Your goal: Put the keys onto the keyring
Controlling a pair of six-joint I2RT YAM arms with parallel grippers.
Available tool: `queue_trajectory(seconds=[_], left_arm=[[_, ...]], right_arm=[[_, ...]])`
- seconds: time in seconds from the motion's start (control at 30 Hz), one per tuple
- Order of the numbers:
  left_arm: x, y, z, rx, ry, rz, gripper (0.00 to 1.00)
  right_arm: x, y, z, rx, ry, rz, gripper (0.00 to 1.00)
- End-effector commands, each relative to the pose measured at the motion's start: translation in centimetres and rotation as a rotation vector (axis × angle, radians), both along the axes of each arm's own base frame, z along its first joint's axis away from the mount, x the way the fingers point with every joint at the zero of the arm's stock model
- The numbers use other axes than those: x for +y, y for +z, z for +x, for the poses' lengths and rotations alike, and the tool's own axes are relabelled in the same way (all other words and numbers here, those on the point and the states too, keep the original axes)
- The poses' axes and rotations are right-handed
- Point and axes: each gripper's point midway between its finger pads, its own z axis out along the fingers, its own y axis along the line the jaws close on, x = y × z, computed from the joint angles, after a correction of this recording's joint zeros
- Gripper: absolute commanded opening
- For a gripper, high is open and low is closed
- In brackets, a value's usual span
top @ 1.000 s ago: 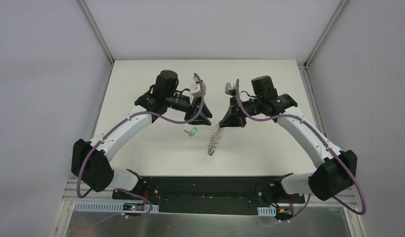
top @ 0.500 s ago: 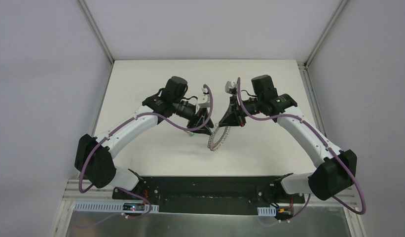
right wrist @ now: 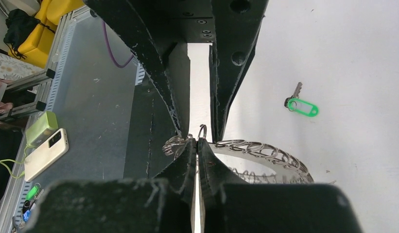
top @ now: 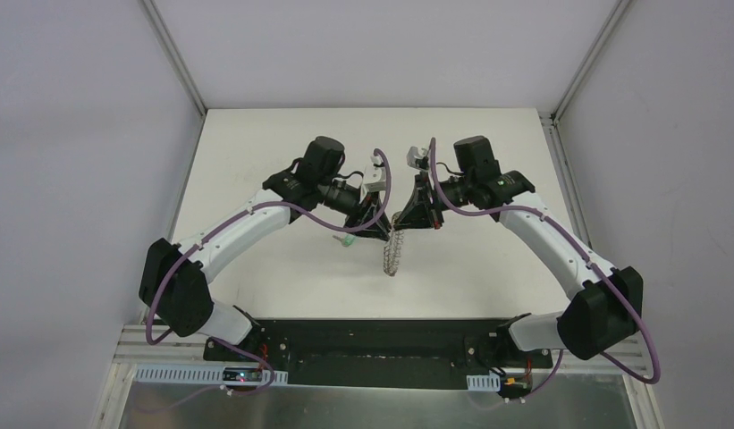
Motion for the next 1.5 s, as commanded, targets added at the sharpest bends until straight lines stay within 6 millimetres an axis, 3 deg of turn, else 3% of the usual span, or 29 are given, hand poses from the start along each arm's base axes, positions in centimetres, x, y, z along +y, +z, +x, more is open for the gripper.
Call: queue_trajectory(seconds=[0.0, 0.3, 0.5, 0.77, 1.0, 1.3, 1.47], left_arm=[[-0.8, 2.3, 0.0, -0.036, -0.035, -0.061, 0.29], [-0.9, 2.4, -0.2, -0.034, -0.037, -0.066, 0.16], [-1.0, 2.3, -0.3, -0.024, -0.040, -0.069, 0.00], [-1.3, 2.8, -0.1, 0.033, 0.001, -0.062, 0.00], [-1.6, 3.0, 0.4, 0.065, 0.044, -0.054, 0.00], [-1.5, 2.6, 0.5, 0.061, 0.049, -0.044, 0.00], [-1.2, 2.3, 0.3, 0.049, 0.042, -0.040, 0.00]], right_arm=[[0.5, 1.2, -0.4, -0.007, 0.043, 0.059, 0.00], [0.5, 1.0, -0.4, -0.004, 0.038, 0.058, 0.00], [0.5, 0.8, -0.3, -0.005, 0.028, 0.056, 0.00], [0.7, 0.3, 0.7, 0.004, -0.033, 0.034, 0.00], [0.7, 0.0, 1.5, 0.009, -0.076, 0.020, 0.11], [0.7, -0.2, 1.7, 0.011, -0.088, 0.013, 0.11], [0.3, -0.3, 1.6, -0.007, -0.094, -0.003, 0.18]])
